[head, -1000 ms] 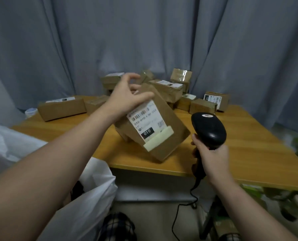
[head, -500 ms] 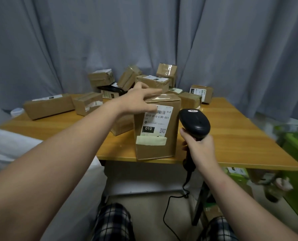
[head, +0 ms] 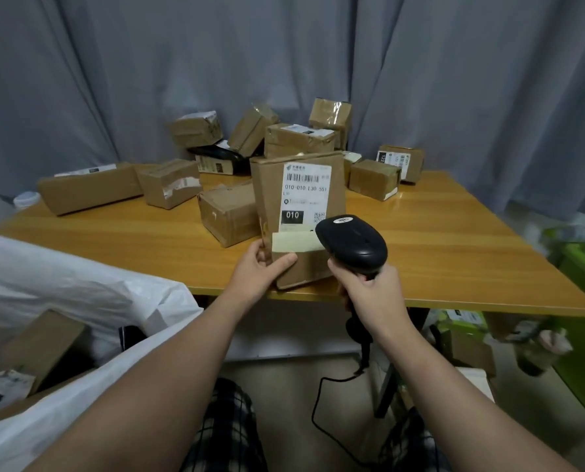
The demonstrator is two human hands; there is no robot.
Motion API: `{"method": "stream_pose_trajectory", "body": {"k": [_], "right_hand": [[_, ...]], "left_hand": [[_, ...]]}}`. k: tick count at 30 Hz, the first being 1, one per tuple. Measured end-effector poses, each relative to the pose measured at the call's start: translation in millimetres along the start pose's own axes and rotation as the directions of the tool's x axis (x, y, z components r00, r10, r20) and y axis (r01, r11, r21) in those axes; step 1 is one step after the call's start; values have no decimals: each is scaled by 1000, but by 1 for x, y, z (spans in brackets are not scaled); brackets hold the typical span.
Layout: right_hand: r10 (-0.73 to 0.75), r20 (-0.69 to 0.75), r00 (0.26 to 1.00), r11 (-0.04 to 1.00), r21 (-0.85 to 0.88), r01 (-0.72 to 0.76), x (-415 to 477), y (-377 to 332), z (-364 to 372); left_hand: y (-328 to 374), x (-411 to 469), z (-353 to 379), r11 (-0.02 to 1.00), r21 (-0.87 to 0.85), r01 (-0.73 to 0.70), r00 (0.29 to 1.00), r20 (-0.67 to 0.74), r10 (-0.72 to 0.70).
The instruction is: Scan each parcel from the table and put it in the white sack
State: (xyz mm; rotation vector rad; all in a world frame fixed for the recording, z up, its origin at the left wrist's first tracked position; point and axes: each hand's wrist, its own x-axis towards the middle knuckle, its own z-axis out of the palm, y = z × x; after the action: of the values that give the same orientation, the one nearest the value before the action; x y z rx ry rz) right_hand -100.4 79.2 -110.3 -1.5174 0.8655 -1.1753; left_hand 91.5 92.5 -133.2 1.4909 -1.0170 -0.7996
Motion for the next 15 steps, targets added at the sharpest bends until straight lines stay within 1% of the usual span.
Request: {"method": "stream_pose_trajectory", "body": {"k": [3, 6, 10, 15], "right_hand": [[-19, -11, 1000, 1000, -22, 18, 3, -1, 7], [-38, -44, 998, 999, -7, 38, 7, -6, 12], [-33, -65, 997, 999, 3, 33, 6, -14, 17], [-8, -67, 998, 997, 78, 14, -1, -19, 19]], "left_hand": [[-1, 4, 5, 998, -61, -14, 999, -44, 11], [-3, 6, 4, 996, -86, 0, 999, -41, -4], [0, 4, 1, 1000, -20, 14, 999, -47, -15], [-2, 4, -1, 999, -11, 41, 998, -37, -41]]}}
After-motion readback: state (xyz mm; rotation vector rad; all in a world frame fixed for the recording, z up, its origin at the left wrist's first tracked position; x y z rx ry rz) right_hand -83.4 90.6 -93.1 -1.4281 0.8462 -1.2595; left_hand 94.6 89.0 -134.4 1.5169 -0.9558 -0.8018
